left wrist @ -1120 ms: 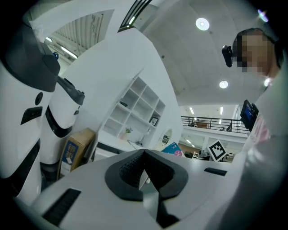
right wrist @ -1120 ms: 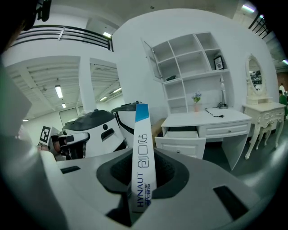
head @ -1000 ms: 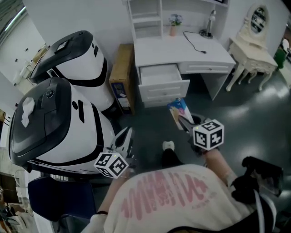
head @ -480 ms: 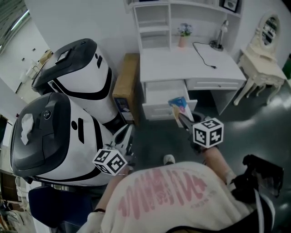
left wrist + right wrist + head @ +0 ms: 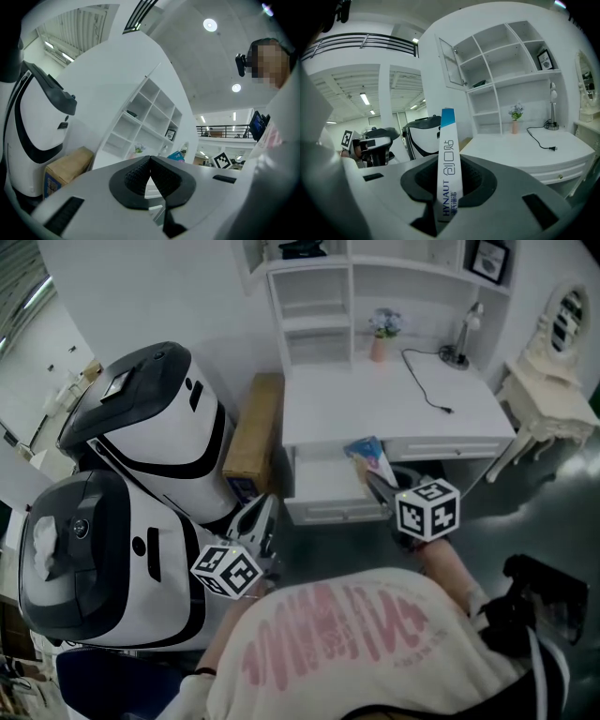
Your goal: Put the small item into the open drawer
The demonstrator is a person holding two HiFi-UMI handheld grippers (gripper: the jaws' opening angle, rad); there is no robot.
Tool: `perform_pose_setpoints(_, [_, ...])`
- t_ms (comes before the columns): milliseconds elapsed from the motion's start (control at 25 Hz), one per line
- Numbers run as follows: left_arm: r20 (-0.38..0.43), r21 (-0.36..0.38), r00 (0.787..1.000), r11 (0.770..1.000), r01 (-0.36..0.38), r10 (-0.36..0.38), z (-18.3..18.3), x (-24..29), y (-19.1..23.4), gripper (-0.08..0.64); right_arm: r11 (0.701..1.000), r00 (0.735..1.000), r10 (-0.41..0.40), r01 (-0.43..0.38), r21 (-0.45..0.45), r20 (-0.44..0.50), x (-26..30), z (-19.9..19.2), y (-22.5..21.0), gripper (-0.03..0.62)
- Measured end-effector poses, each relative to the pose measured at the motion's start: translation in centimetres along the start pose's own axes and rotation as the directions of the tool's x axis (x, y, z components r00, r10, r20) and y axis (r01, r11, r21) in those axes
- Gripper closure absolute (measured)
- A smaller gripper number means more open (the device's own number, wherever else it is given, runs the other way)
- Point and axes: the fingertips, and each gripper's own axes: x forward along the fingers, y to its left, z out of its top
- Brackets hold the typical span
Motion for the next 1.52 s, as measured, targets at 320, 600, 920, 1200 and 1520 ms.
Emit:
perform_pose_setpoints(320, [0.013,-0.029,0.999,0.998,-0.048,0.048,-0.7,4.7,2.7,0.531,0.999,0.998,0.053,-0.053,-0.002,-0.033,4.2,0.0,-4.0,0.505])
perform_pose_setpoints(600, [-0.01,-0.051,0.997,0.996,-0.08,0.079,-2.6,5.9,4.2,0.531,0.998,0.996,0.054,-0.052,0.027,-0.074,6.8,-1.5,-6.8,0.505])
perform_pose_setpoints(920, [-0.098,-0.081,0.992,0.993,-0.085,0.077,-6.1,7.0,6.6,0.531,0.998,0.988,0.028,-0.019,0.058,-0.153,9.7,-5.3,-8.7,0.506])
perform_pose_setpoints(1200, [-0.143,-0.123,0.986,0.987,-0.104,0.086,-8.5,9.7,10.4,0.532,0.99,0.973,0.051,-0.02,0.138,-0.223,13.2,-7.8,-10.1,0.506])
perform_pose_setpoints(1520, [-0.258,-0.119,0.962,0.985,-0.122,0.088,-10.0,13.9,14.5,0.531,0.99,0.929,0.096,-0.052,0.13,-0.357,19.1,-10.1,-11.7,0.508])
